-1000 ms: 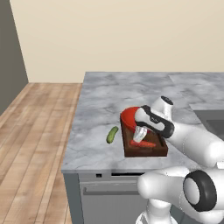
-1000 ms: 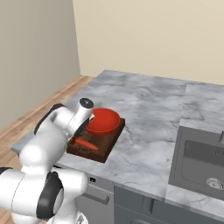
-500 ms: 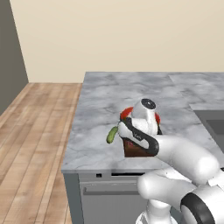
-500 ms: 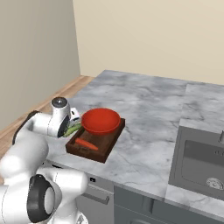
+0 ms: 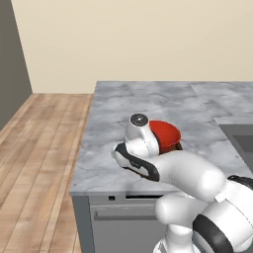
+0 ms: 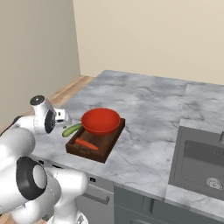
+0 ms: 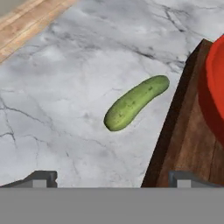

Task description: Place the two vegetables and bowl onto the tray for setting up a vegetable dip station.

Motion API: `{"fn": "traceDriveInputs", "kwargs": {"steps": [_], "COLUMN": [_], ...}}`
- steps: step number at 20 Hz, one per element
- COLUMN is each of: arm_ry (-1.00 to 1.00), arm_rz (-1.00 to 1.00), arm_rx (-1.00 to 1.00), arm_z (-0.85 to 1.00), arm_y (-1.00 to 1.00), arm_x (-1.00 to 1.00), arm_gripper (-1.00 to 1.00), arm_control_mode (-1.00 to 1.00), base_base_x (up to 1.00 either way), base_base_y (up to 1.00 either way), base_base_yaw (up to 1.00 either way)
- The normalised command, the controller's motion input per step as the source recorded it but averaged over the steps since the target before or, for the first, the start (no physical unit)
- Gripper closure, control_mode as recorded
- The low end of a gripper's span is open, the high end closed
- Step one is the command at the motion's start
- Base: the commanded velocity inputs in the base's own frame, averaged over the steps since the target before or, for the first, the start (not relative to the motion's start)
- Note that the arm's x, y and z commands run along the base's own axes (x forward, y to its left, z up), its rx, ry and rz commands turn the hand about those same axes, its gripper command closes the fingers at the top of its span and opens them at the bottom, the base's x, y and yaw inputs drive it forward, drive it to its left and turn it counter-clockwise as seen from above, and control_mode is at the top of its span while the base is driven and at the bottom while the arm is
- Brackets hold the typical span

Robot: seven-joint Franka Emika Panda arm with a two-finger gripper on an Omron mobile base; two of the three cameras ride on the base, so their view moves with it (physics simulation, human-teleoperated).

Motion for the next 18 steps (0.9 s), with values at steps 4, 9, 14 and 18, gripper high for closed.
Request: {"fn": "traceDriveInputs", "kwargs": {"steps": [4,9,14,18], "arm_ry": [0.15,0.17,0.19,0.02], "arm_rz": [-0.42,-0.32,-0.28,-0.21], "arm_rx": [0.00,0.00,0.00,0.02], "arm_z": [0.05,0.01,0.00,-0.08], "arm_y": [0.34,0.12,-0.01,-0.06], "arm_x": [0.24,0.22,0.28,0.18], "arm_gripper": [-1.00,-1.00,-1.00,-1.00], "arm_control_mode": [-1.00,-1.00,-1.00,-1.00], "base_base_x": [0.00,0.00,0.00,0.00], "base_base_y": [0.00,0.00,0.00,0.00], "base_base_yaw": [0.00,0.00,0.00,0.00]}}
